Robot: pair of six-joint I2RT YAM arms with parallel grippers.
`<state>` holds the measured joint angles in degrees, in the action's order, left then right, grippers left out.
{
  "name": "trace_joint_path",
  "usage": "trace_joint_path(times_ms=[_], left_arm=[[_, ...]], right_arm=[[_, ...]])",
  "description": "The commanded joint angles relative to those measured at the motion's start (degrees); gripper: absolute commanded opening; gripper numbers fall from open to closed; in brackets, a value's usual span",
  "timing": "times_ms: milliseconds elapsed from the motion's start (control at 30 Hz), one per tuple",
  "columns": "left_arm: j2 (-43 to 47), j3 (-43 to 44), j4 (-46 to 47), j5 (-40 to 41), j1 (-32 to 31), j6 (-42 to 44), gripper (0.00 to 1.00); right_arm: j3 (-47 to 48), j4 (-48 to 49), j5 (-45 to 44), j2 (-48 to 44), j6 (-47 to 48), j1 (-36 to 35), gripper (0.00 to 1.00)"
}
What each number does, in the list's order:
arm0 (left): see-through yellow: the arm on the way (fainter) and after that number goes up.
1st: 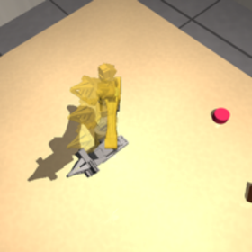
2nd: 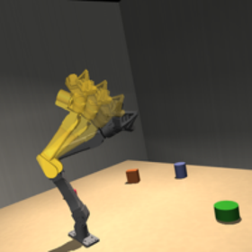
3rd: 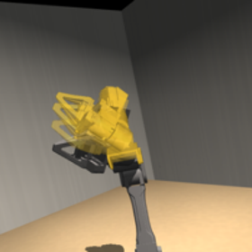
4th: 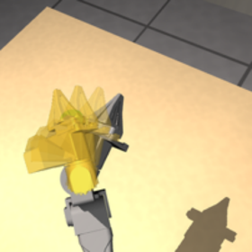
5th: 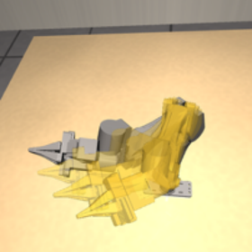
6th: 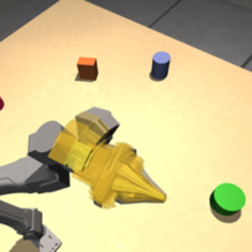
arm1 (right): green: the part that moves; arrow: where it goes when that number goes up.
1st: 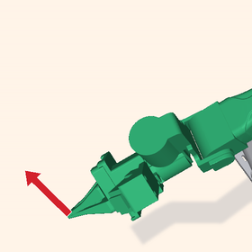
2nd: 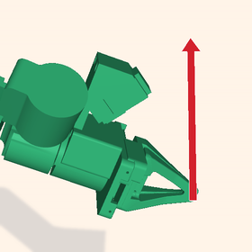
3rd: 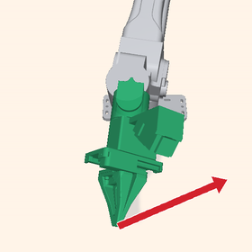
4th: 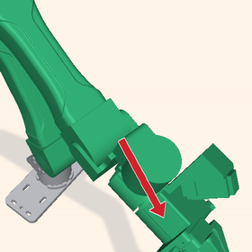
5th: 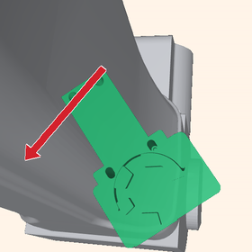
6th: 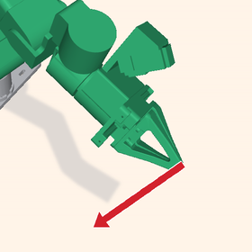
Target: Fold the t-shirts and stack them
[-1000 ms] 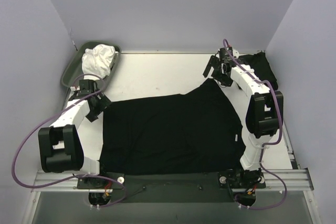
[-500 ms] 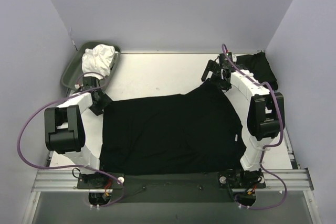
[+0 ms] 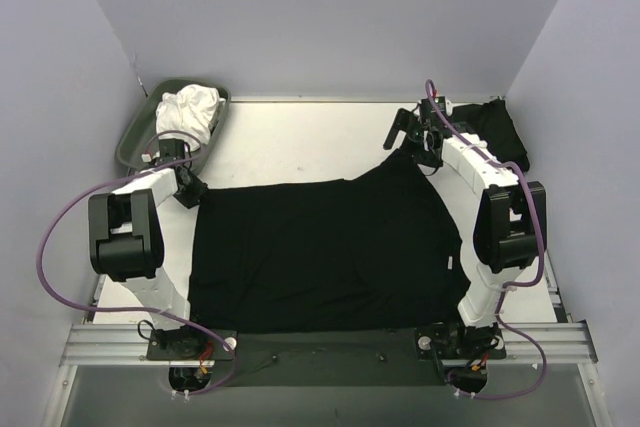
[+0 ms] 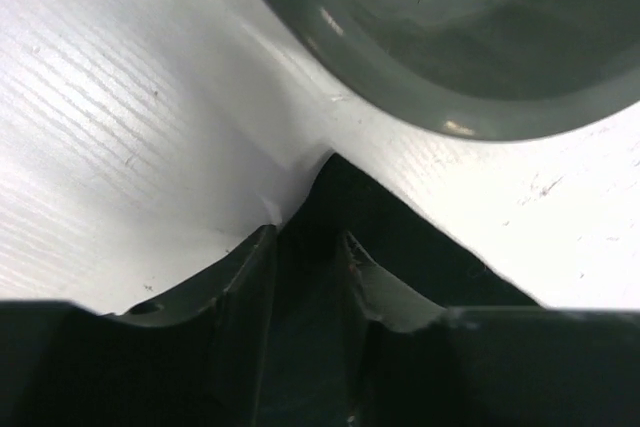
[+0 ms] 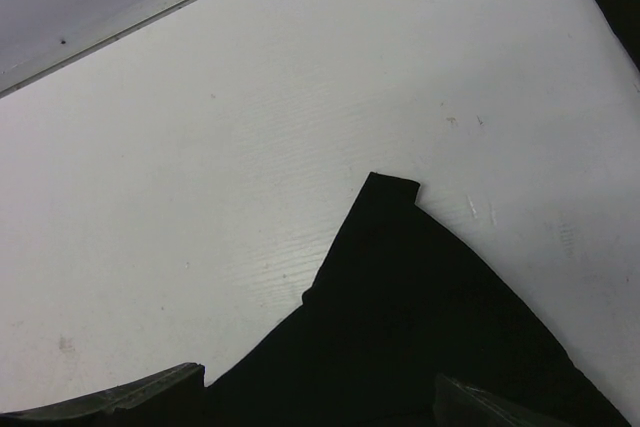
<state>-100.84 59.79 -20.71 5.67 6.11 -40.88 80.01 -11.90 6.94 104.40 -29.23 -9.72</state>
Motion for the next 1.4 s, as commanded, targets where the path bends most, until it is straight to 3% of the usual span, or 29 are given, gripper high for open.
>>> trace_joint_path(times_ms=[0, 233, 367, 700, 933, 1367], left_arm=[[-1.64, 2.61, 2.07, 1.01, 0.04, 0.37, 0.36], [-1.82, 2.53, 3.13, 1.89, -0.04, 0.63, 0.28], [-1.47, 1.65, 3.57, 1.36, -0.66, 0.45, 0.0], [5.11, -2.66, 4.27, 1.71, -4.79, -1.13, 0.0], [10.04, -6.97, 5.68, -0.22, -5.14, -2.53, 0.0], [12.68, -7.41, 5.5, -0.75, -5.23, -2.53, 0.0]], right_arm=[[-0.73, 0.3, 0.53, -2.71, 0.84, 0.22, 0.99], [-0.64, 0.39, 0.79, -2.53, 1.11, 0.14, 0.99], [-0.29, 0.47, 0.88, -2.18, 1.2, 0.14, 0.99], [10.76, -1.63, 1.94, 10.2, -0.21, 0.75, 0.98], [17.1, -2.69, -4.38, 17.76, 1.11, 1.36, 0.96], [22.03, -3.22, -6.59, 22.42, 6.03, 2.24, 0.95]])
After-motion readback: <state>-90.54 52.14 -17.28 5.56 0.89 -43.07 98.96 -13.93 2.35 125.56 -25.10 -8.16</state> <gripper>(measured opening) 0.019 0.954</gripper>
